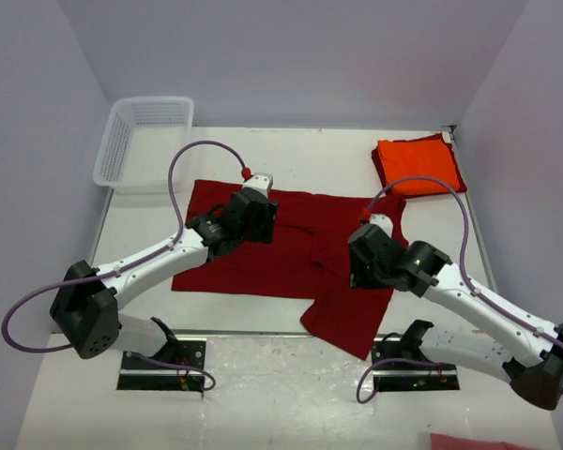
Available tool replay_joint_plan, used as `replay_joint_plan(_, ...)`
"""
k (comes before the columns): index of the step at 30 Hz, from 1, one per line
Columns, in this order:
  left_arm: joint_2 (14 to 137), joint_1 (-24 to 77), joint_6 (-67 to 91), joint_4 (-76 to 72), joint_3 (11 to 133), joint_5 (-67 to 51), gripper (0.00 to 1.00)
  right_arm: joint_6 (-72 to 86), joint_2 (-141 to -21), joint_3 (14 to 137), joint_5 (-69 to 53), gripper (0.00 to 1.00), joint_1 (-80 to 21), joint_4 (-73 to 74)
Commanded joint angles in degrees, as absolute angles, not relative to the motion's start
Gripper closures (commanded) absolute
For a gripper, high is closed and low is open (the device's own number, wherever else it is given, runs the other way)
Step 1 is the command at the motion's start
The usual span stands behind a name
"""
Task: Fold and stack the t-shirts
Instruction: Fold the flattened tshirt in 1/3 of the way, then grap the side of the flattened tshirt closest away from the robot with both arms
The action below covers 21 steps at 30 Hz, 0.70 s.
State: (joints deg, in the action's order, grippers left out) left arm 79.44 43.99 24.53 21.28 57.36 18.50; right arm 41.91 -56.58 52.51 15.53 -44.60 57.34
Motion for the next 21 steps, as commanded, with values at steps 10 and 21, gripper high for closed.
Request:
replay_joint_plan(10, 74.9, 43.6, 24.4, 22.5, 56.2, 19.9, 0.34, 78.0, -63.0, 41.4, 18.2, 0.54, -74.5, 63.4)
replay_joint_plan(21, 73.0, 43.0, 23.5, 22.9, 54.5, 18.5, 0.33, 84.1, -67.4, 33.6, 15.6, 0.54, -79.0, 56.0)
